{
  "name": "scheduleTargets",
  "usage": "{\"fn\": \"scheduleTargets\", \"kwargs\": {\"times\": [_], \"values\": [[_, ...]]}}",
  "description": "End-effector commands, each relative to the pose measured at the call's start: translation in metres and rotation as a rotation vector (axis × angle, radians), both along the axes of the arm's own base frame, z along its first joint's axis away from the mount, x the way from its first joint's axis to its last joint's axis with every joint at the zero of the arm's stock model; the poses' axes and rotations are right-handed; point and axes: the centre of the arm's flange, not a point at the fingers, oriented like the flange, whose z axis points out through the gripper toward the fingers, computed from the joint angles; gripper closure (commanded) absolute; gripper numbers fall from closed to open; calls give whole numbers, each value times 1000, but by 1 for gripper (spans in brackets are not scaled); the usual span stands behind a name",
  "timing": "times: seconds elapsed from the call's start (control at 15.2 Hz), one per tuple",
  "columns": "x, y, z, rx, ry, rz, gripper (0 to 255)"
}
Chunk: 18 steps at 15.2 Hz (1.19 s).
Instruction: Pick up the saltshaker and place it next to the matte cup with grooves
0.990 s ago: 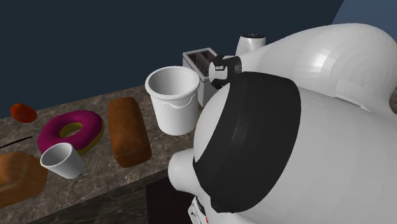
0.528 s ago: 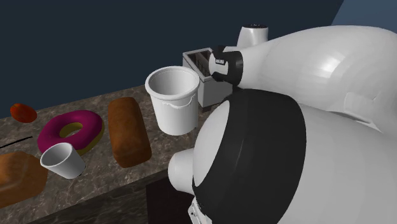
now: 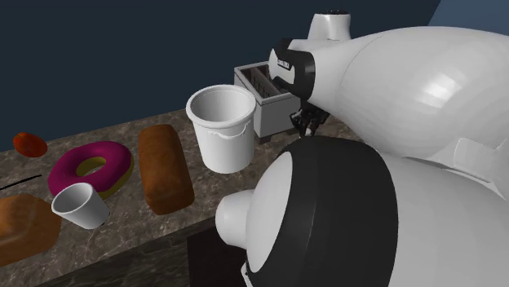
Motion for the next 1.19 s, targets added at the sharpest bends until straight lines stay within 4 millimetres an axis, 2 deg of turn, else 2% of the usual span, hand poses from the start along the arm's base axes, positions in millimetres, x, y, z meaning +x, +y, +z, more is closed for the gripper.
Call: {"fn": "scheduleTargets", "kwargs": {"times": [0.0, 1.12], "values": [[0, 1, 11, 0, 0, 0, 255], [0, 1, 101, 0, 0, 0, 255]]}}
